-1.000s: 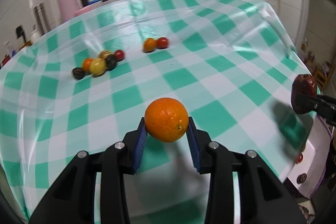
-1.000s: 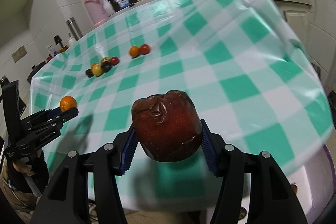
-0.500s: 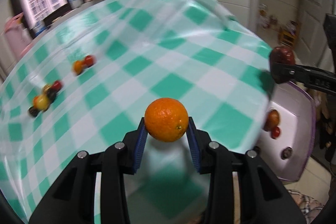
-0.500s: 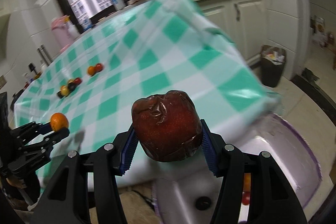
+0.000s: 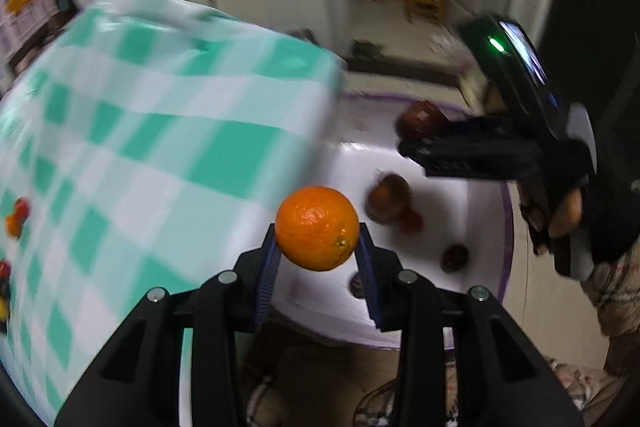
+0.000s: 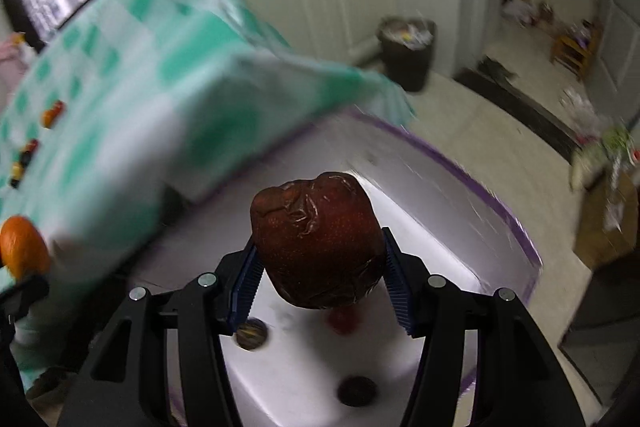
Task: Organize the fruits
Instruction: 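Carry the orange and apple into the white box and open both tools, then move both tools back over the remaining fruits on the table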
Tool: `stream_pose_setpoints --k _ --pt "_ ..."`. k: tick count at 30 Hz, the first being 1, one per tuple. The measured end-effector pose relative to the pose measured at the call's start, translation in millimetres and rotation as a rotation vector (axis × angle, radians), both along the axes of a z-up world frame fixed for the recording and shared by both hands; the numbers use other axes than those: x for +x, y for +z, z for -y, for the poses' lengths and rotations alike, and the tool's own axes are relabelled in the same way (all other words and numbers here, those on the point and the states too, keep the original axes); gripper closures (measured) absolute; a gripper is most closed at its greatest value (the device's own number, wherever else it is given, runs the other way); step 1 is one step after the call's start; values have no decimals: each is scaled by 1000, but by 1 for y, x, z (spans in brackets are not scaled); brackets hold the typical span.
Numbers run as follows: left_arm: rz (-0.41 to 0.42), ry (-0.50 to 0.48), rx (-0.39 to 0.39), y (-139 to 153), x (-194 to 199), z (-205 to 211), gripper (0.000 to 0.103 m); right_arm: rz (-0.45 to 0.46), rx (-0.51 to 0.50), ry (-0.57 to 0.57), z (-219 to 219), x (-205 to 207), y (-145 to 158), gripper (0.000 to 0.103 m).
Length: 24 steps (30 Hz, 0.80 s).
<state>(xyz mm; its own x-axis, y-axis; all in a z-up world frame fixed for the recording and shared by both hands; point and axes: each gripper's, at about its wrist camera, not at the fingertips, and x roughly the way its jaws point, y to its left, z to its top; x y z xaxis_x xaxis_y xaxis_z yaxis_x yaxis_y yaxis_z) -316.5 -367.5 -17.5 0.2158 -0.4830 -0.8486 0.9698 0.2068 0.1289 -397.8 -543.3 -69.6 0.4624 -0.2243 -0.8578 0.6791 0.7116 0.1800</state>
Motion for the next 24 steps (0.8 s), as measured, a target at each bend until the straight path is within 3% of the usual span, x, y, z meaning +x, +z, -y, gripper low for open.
stream_pose_setpoints --k 7,13,20,21,22,24 --pt "-83 -149 201 -79 -26 39 65 -264 -21 -24 14 2 -50 47" --pt "-156 -162 326 -137 -31 53 65 -374 4 19 15 7 -77 47" --pt "-155 -169 300 -134 -29 51 63 -449 32 64 8 12 -99 47" --pt "-152 -171 293 -132 -31 49 60 -451 35 66 8 13 -100 46" --pt "-147 -174 280 -130 -32 48 49 -453 28 67 7 14 -99 43" --pt "-127 -185 217 -115 -35 43 31 -442 6 68 7 16 -89 25"
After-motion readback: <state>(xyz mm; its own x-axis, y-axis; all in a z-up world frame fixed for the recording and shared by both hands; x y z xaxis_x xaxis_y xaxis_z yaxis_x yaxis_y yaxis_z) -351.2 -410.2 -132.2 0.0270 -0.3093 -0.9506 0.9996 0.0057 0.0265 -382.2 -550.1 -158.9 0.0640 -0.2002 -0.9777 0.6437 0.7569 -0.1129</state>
